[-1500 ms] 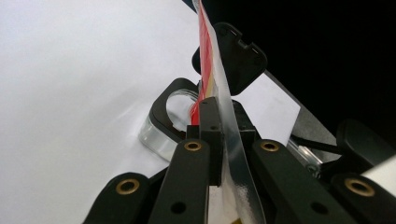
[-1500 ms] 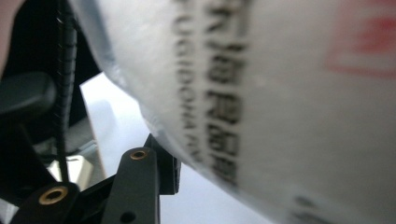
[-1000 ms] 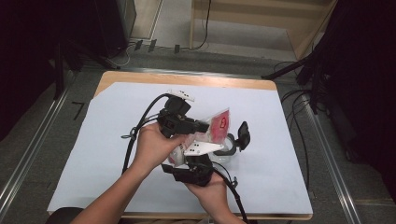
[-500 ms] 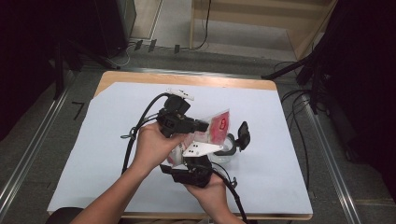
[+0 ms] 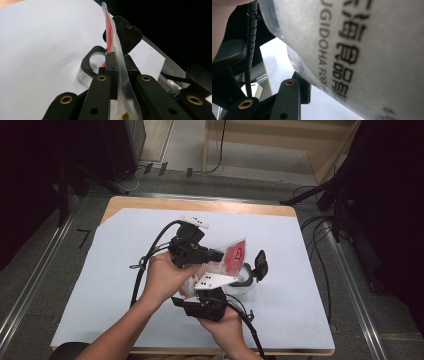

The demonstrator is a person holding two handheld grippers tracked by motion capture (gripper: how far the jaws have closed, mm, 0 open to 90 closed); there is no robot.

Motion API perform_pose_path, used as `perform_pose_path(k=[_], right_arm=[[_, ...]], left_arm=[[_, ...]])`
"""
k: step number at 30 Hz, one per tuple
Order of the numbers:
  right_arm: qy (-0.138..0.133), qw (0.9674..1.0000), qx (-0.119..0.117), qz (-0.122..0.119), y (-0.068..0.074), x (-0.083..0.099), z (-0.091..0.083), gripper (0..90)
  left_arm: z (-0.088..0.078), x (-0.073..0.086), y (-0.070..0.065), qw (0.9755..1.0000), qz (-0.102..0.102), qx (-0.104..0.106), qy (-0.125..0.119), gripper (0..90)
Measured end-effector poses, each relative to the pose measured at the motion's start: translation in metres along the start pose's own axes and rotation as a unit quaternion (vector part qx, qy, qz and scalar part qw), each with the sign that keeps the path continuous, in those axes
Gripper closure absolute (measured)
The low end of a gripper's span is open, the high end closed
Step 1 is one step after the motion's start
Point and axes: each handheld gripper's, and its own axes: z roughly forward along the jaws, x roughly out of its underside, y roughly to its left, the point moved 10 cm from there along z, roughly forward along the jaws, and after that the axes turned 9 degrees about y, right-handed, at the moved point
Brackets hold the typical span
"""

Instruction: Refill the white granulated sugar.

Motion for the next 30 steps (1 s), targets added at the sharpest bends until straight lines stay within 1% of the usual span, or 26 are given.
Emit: perform_pose_path(k=[4, 9, 12, 15, 30], right_arm=[[0.0, 1.0, 0.004, -0.006, 0.0002, 0.0, -0.0001, 62.9], [0.001, 1.0, 0.004, -0.006, -0.0001, 0.0003, 0.0003, 62.9], [0.001, 1.0, 0.005, -0.006, -0.0002, 0.0004, 0.0004, 62.9], [0.0, 1.0, 0.005, -0.006, -0.0003, 0.0003, 0.0003, 62.9], [-0.001, 1.0, 0.004, -0.004, 0.0004, 0.0002, 0.0009, 63.0]], left_arm=[[0.0001, 0.0002, 0.0003, 1.0, -0.001, 0.001, 0.001, 86.8], [0.0005, 0.0002, 0.0006, 1.0, -0.001, 0.005, -0.001, 86.5], [0.0003, 0.0003, -0.0003, 1.0, 0.001, 0.003, 0.0, 86.3], [0.0006, 0.0, -0.0012, 1.0, 0.002, 0.005, -0.002, 86.4], [0.0008, 0.0007, -0.0011, 1.0, 0.003, 0.005, 0.002, 86.1]])
